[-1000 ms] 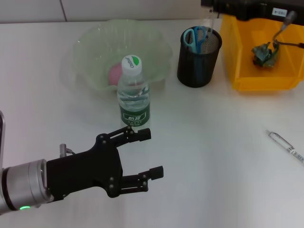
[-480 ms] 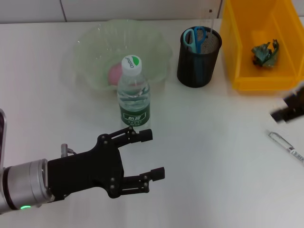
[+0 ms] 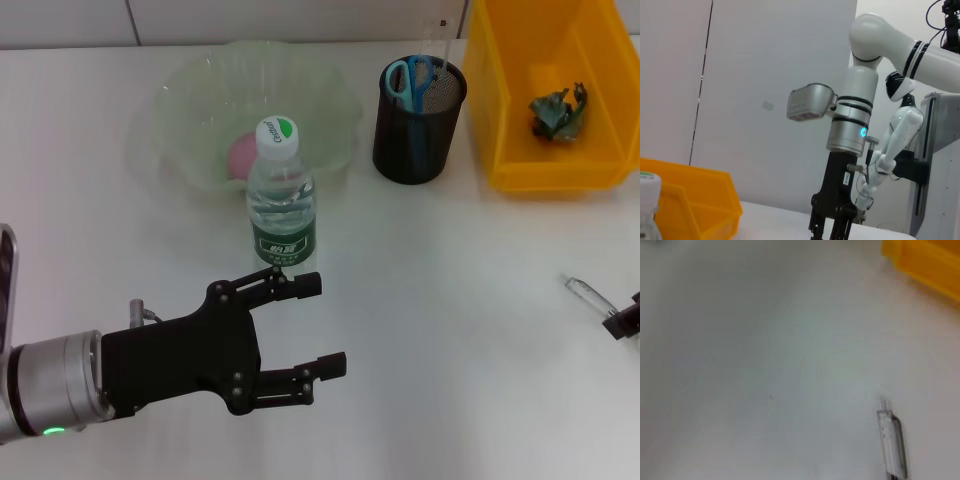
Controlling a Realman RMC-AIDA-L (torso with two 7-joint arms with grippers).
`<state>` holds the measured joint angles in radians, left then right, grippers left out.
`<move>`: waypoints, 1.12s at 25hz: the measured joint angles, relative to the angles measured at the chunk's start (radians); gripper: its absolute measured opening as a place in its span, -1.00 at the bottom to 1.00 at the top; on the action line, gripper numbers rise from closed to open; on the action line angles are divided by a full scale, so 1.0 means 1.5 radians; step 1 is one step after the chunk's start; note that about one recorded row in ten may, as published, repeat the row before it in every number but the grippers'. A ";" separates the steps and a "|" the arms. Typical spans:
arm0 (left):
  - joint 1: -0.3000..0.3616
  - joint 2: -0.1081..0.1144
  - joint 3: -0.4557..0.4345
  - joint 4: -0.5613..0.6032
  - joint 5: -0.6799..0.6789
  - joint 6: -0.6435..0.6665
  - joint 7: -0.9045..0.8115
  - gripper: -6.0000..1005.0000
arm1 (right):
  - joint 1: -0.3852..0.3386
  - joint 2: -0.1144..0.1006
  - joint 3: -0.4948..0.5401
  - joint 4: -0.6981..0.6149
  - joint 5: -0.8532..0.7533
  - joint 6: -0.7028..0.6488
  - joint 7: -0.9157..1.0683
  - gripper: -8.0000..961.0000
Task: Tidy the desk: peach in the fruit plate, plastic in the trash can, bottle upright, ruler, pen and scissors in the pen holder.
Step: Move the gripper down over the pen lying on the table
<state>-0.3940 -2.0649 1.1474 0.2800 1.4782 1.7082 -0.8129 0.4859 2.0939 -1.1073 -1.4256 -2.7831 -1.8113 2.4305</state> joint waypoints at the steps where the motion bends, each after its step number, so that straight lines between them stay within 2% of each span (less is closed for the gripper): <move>1: 0.000 0.000 0.000 0.000 0.000 -0.001 0.000 0.65 | 0.000 0.000 0.000 0.000 0.000 0.000 0.000 0.11; 22: -0.006 -0.001 0.001 0.000 0.000 -0.012 0.000 0.65 | -0.007 -0.003 -0.048 0.058 -0.021 0.086 -0.041 0.08; 28: -0.008 -0.001 0.001 -0.002 0.000 -0.012 0.000 0.65 | -0.011 -0.003 -0.066 0.066 -0.021 0.104 -0.041 -0.28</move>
<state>-0.4065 -2.0662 1.1489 0.2768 1.4787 1.6909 -0.8130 0.4699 2.0895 -1.2068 -1.3266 -2.8149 -1.6546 2.3687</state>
